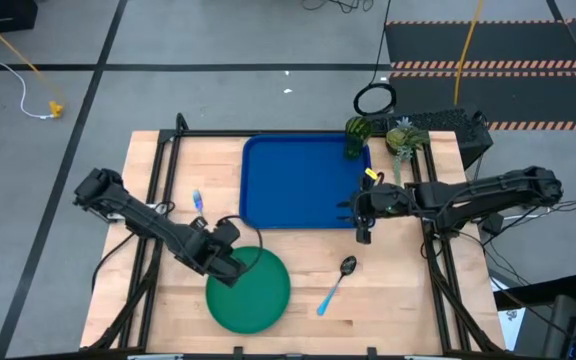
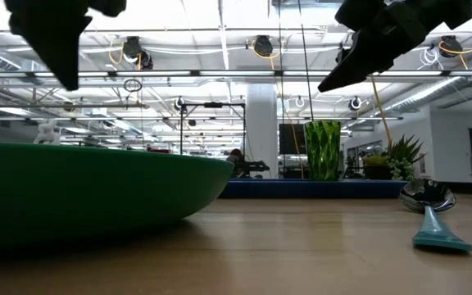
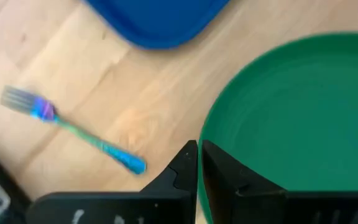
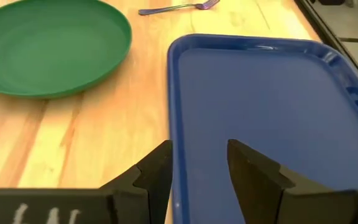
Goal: Pick and place plate/cup/fork/spoon on tray
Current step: Put the green plate on the blue serving tray to the bottom left of the green glass
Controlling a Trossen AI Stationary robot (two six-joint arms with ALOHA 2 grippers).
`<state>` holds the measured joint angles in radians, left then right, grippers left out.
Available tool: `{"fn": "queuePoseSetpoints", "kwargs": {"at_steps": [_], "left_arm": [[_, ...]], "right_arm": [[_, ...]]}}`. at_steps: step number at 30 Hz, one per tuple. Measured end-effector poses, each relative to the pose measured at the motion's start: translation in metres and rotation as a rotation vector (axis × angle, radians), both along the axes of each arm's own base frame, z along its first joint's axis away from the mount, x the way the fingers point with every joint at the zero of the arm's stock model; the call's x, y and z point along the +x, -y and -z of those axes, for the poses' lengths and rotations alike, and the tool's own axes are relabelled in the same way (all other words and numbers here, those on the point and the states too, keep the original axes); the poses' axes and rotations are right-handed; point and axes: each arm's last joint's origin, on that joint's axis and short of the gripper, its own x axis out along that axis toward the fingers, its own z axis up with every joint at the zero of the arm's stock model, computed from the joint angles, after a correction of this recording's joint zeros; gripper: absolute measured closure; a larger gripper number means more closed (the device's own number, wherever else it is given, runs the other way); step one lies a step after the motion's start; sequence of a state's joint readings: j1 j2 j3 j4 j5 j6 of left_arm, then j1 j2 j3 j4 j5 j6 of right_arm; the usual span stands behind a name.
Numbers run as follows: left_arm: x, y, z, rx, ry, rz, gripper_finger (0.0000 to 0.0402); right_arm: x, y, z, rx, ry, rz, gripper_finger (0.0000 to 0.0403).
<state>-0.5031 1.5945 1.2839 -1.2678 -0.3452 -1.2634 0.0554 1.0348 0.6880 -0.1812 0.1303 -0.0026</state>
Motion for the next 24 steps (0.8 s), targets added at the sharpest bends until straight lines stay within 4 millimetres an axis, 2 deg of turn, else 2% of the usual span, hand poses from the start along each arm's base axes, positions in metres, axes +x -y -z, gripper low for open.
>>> {"fn": "queuePoseSetpoints", "kwargs": {"at_steps": [10,19,24], "left_arm": [[0.000,0.007,0.029,-0.084,-0.065,-0.076,0.0371],[-0.001,0.006,0.046,-0.119,-0.053,-0.098,0.0305],[-0.005,0.001,0.058,-0.098,-0.079,-0.110,0.0285]], "right_arm": [[-0.001,-0.009,0.000,0.035,0.002,-0.019,0.0257],[-0.001,-0.011,0.000,0.035,0.002,-0.027,0.0257],[-0.001,-0.011,0.000,0.034,0.002,-0.028,0.0257]]}}
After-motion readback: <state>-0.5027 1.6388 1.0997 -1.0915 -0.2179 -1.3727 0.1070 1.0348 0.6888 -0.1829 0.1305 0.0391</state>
